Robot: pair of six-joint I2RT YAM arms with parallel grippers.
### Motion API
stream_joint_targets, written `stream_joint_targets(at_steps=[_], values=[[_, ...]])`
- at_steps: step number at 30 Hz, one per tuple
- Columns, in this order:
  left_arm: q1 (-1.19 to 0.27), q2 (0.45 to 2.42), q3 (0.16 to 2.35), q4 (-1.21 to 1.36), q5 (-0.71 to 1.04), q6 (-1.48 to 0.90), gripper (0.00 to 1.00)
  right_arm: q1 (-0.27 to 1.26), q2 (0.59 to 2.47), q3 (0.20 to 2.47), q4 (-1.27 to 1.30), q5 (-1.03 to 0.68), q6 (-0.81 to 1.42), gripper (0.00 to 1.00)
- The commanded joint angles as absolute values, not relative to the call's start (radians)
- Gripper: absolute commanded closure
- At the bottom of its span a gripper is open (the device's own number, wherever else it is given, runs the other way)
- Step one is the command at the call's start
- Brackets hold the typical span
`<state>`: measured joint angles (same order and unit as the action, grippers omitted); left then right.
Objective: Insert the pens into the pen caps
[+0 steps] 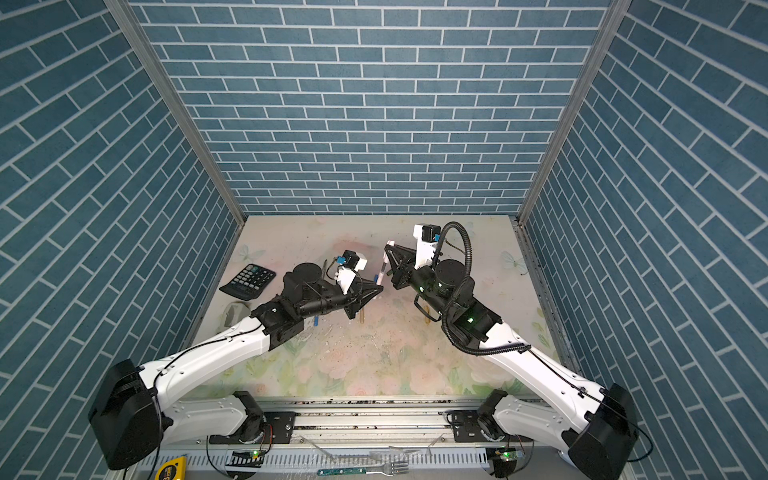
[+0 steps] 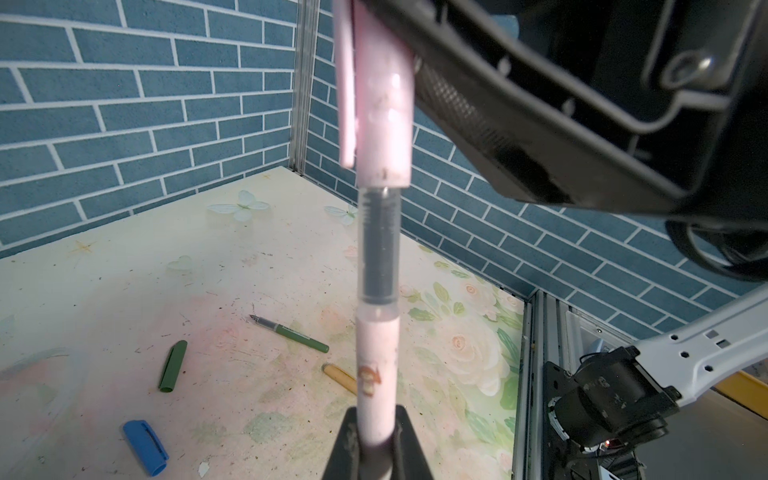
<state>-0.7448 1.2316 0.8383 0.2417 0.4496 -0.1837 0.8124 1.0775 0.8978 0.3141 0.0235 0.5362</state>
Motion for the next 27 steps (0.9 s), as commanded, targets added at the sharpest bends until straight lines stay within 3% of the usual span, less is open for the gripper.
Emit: stream_joint_targets(at_steps=[1, 20, 27], values=[[-0.747, 1.201, 0.833, 0.316, 0.442, -0.211, 1.0, 0.812, 1.081, 0.877, 0.337, -0.007, 0.577, 0.99], [-0.746, 1.187, 0.825, 0.347, 0.466, -0.249, 1.0, 0.815, 1.105, 0.856, 0.367, -0.06, 0.584, 0.95], [-0.735, 1.174, 0.816, 0.361, 0.434, -0.272, 1.0, 0.816, 1.117, 0.843, 0.302, -0.081, 0.56, 0.87]])
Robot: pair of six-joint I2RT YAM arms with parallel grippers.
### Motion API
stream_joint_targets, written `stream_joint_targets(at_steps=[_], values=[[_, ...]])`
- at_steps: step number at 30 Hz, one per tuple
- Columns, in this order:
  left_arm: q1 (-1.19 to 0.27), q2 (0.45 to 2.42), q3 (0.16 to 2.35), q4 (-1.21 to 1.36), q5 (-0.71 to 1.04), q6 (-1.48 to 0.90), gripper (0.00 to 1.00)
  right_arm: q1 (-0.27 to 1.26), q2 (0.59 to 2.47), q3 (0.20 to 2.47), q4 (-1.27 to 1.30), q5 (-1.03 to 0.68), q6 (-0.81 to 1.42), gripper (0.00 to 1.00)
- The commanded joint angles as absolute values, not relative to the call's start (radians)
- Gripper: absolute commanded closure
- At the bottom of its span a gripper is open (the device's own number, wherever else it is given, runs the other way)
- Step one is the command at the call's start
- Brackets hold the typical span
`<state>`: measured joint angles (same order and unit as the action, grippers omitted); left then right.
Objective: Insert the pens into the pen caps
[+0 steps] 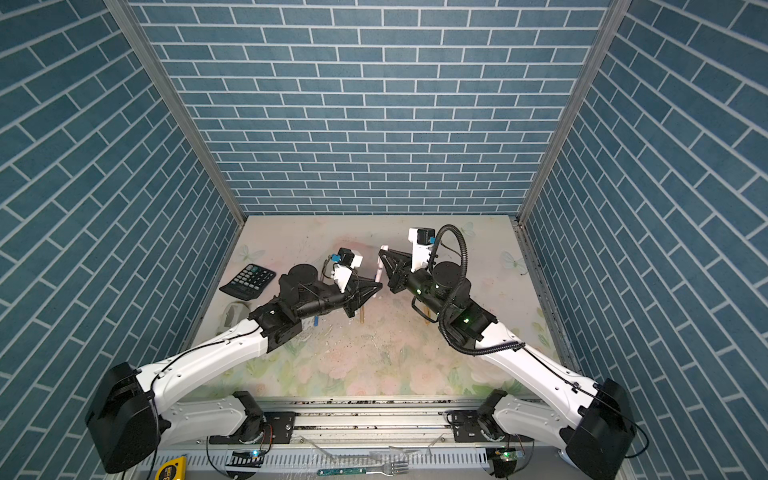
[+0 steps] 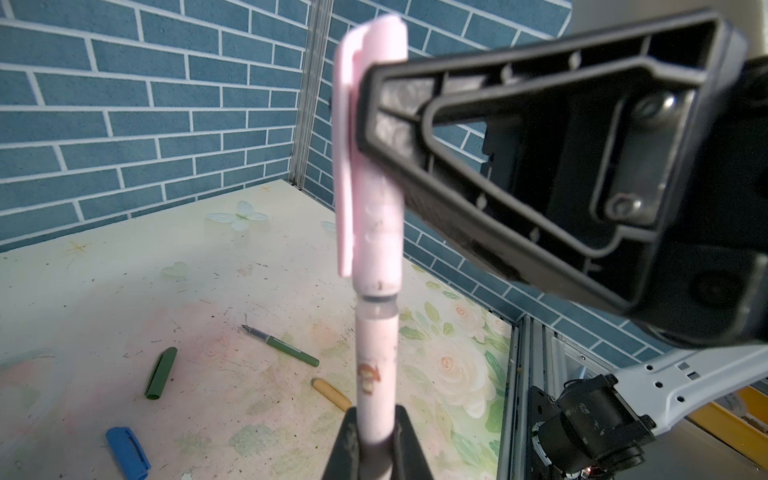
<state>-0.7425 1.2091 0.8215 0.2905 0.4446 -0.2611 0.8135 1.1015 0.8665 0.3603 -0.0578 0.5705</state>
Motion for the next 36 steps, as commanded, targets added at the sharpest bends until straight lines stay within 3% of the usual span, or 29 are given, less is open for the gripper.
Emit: stream_joint_targets(at_steps=[1, 7, 14, 20, 23, 26, 27, 30, 33, 36], values=[[-0.73, 1.173, 0.815, 0.367, 0.431, -0.278, 1.0, 0.816, 1.122, 0.843, 0.29, -0.105, 0.558, 0.86], [-0.7, 1.17, 0.814, 0.373, 0.43, -0.282, 1.0, 0.822, 1.16, 0.869, 0.218, -0.179, 0.558, 0.76], [-0.699, 1.175, 0.813, 0.361, 0.423, -0.251, 1.0, 0.822, 1.099, 0.948, 0.082, -0.171, 0.518, 0.5], [-0.698, 1.173, 0.797, 0.375, 0.382, -0.217, 1.0, 0.821, 1.06, 1.009, -0.099, -0.154, 0.453, 0.46], [-0.699, 1.185, 0.789, 0.387, 0.376, -0.199, 1.0, 0.821, 1.023, 1.021, -0.142, -0.097, 0.435, 0.36], [-0.699, 1.183, 0.783, 0.396, 0.362, -0.181, 1.0, 0.82, 1.009, 1.07, -0.176, -0.06, 0.36, 0.39], [-0.699, 1.18, 0.782, 0.393, 0.354, -0.174, 1.0, 0.821, 1.018, 1.096, -0.193, -0.036, 0.349, 0.48], [-0.699, 1.18, 0.78, 0.385, 0.343, -0.159, 1.0, 0.82, 1.066, 1.205, -0.275, 0.004, 0.308, 0.62], [-0.699, 1.183, 0.787, 0.375, 0.344, -0.155, 1.0, 0.821, 1.137, 1.323, -0.355, 0.002, 0.288, 0.64], [-0.699, 1.18, 0.787, 0.366, 0.339, -0.146, 1.0, 0.819, 1.21, 1.424, -0.41, -0.032, 0.286, 0.57]])
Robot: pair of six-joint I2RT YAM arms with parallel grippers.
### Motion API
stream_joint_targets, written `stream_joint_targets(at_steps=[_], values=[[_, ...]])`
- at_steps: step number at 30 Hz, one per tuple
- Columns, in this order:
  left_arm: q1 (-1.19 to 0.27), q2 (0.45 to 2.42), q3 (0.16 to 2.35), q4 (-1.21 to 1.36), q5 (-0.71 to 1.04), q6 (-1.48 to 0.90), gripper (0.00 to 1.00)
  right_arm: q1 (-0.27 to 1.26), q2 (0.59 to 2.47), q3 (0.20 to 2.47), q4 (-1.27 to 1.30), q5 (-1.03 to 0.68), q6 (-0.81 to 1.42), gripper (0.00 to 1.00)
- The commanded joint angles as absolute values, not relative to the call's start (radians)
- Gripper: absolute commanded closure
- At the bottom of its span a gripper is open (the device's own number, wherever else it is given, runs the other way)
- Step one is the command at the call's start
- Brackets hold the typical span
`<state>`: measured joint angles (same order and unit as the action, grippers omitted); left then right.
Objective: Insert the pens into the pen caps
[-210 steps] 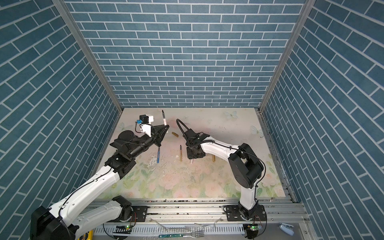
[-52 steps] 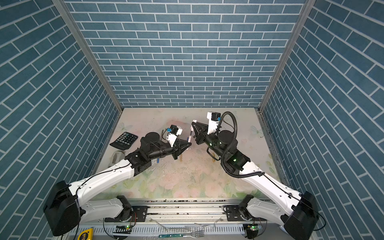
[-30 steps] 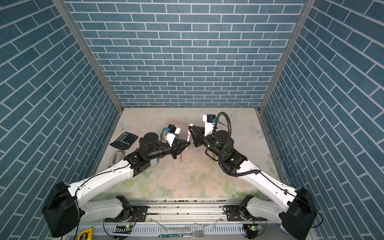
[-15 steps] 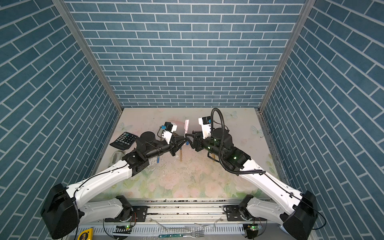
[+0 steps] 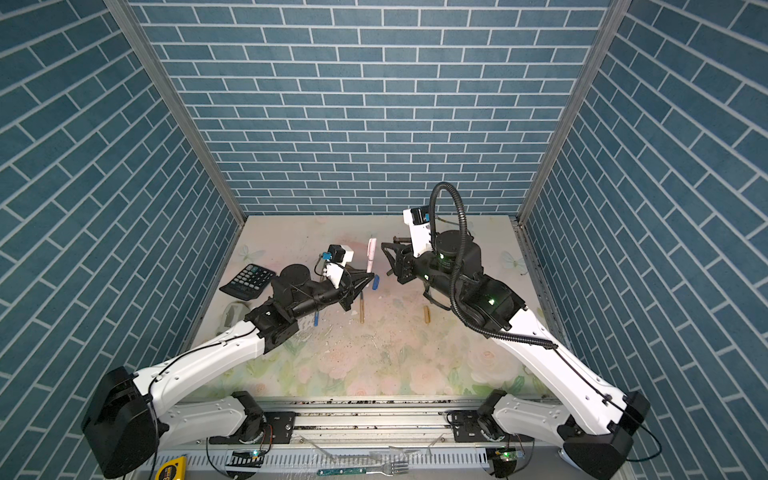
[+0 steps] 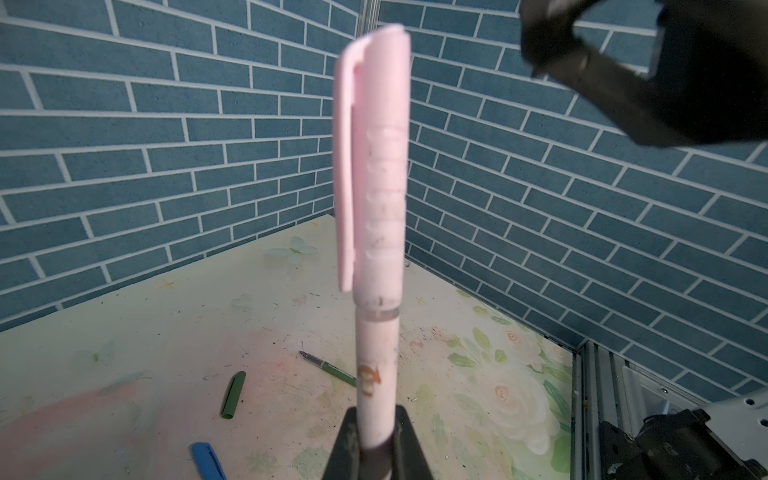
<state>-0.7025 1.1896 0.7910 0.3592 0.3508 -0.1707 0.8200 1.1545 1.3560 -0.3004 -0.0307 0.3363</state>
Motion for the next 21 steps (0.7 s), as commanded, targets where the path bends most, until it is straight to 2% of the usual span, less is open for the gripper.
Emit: stream_joint_targets(at_steps=[1, 4, 10, 14, 17, 21], values=[[-0.699, 1.18, 0.788, 0.366, 0.338, -0.144, 1.0, 0.819, 1.232, 1.449, -0.416, -0.048, 0.285, 0.54], [-0.699, 1.177, 0.79, 0.359, 0.341, -0.144, 1.0, 0.82, 1.289, 1.509, -0.426, -0.038, 0.308, 0.5], [-0.699, 1.169, 0.793, 0.355, 0.34, -0.144, 1.0, 0.82, 1.346, 1.557, -0.422, -0.015, 0.342, 0.52], [-0.699, 1.164, 0.793, 0.351, 0.339, -0.143, 1.0, 0.82, 1.368, 1.563, -0.421, -0.044, 0.367, 0.63], [-0.699, 1.16, 0.793, 0.349, 0.339, -0.144, 1.0, 0.821, 1.362, 1.534, -0.4, -0.053, 0.392, 0.8], [-0.699, 1.153, 0.795, 0.353, 0.334, -0.149, 1.0, 0.82, 1.354, 1.492, -0.386, -0.081, 0.426, 0.95]])
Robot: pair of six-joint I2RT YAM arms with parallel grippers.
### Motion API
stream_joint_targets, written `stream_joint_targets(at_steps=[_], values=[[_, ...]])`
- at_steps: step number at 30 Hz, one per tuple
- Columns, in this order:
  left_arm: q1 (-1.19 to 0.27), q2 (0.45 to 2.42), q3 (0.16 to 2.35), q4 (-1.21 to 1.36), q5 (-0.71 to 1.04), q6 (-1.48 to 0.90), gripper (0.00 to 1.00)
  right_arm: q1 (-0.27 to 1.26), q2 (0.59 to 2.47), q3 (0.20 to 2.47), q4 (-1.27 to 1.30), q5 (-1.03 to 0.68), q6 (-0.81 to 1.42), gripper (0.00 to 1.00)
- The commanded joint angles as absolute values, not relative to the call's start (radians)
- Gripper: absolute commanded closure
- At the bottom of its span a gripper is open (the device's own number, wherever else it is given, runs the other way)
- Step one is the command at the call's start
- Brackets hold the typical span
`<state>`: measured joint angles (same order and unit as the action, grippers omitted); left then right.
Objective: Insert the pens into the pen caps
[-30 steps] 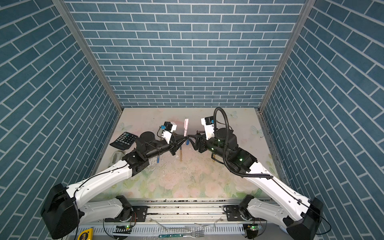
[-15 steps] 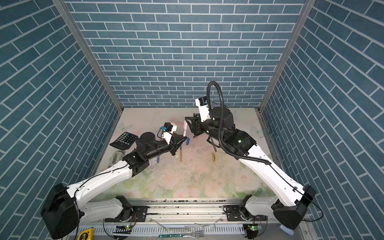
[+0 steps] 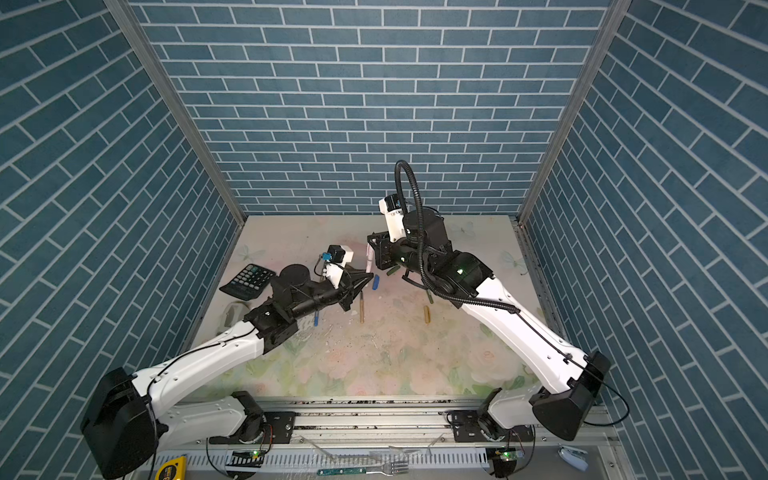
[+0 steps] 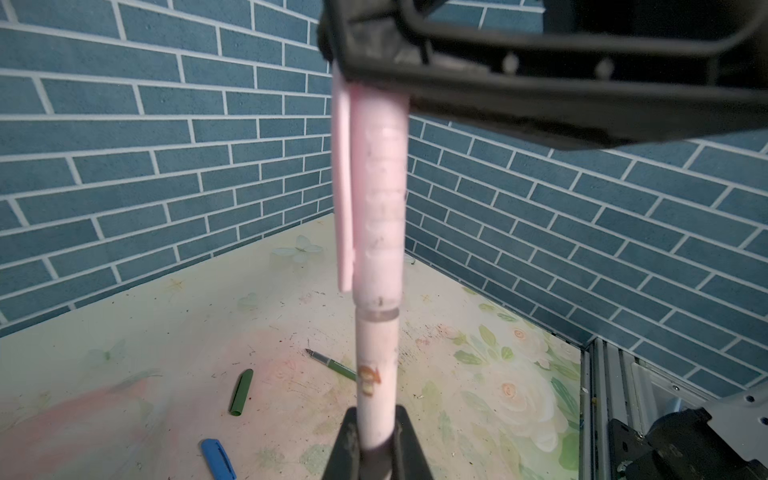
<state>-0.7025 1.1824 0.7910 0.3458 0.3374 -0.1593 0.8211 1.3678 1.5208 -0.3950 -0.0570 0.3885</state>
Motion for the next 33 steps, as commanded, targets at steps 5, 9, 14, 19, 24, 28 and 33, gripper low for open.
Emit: stream_joint_targets(at_steps=[5, 9, 14, 19, 24, 28, 33], values=[[-0.699, 1.14, 0.811, 0.382, 0.304, -0.157, 1.0, 0.821, 1.34, 1.423, -0.36, -0.12, 0.466, 0.99], [-0.699, 1.134, 0.881, 0.376, 0.29, -0.187, 1.0, 0.822, 1.317, 1.38, -0.349, -0.124, 0.468, 1.0], [-0.699, 1.135, 0.963, 0.4, 0.275, -0.207, 1.0, 0.825, 1.288, 1.319, -0.32, -0.128, 0.484, 1.0], [-0.699, 1.152, 1.033, 0.419, 0.275, -0.21, 1.0, 0.826, 1.289, 1.265, -0.314, -0.134, 0.483, 1.0], [-0.699, 1.158, 1.097, 0.406, 0.26, -0.188, 1.0, 0.83, 1.288, 1.194, -0.295, -0.13, 0.483, 1.0], [-0.699, 1.169, 1.137, 0.404, 0.253, -0.181, 1.0, 0.837, 1.295, 1.153, -0.291, -0.127, 0.482, 1.0], [-0.699, 1.194, 1.155, 0.373, 0.288, -0.176, 1.0, 0.839, 1.282, 1.152, -0.3, -0.125, 0.479, 0.96]])
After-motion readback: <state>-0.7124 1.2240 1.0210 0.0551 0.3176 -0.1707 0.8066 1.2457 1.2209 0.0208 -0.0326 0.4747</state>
